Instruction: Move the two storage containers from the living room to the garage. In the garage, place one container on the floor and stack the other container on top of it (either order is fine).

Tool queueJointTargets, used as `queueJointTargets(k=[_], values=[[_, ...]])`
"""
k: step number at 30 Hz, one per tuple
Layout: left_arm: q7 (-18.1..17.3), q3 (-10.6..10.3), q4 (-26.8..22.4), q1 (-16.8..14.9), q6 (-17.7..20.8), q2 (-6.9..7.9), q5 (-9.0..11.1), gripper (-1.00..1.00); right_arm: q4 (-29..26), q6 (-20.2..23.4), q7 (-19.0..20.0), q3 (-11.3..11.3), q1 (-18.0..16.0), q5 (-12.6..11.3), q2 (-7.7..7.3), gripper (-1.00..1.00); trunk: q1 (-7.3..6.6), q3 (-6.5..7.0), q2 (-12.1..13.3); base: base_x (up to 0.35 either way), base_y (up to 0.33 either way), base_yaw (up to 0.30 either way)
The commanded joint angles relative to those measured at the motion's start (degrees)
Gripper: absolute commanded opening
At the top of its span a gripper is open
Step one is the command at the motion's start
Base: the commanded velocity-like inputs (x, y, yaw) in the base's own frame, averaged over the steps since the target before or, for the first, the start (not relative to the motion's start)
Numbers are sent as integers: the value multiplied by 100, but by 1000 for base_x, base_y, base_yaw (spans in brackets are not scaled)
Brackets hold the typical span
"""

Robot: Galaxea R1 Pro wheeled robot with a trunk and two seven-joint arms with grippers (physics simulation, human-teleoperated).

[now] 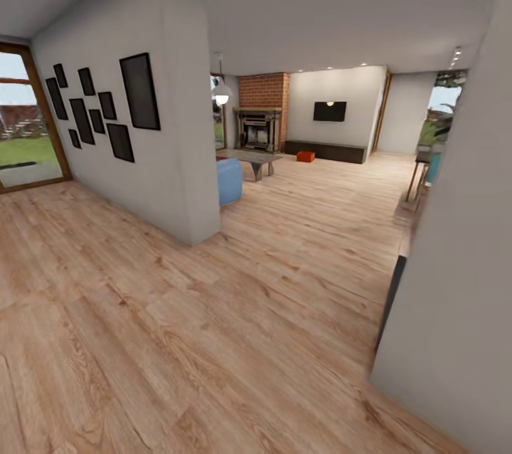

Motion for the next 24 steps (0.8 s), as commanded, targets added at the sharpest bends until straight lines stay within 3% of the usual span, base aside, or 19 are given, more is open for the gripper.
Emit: queueJointTargets(k=[1,24], values=[[-26,-8,21,-9,-34,-1,50,100,-10,-4,-8,2,3,22,-2,100,4,-5,-2,326,0,0],[-26,-1,21,-9,-34,8,50,100,-10,-4,-9,0,3,25,-2,100,4,-5,-2,326,0,0]])
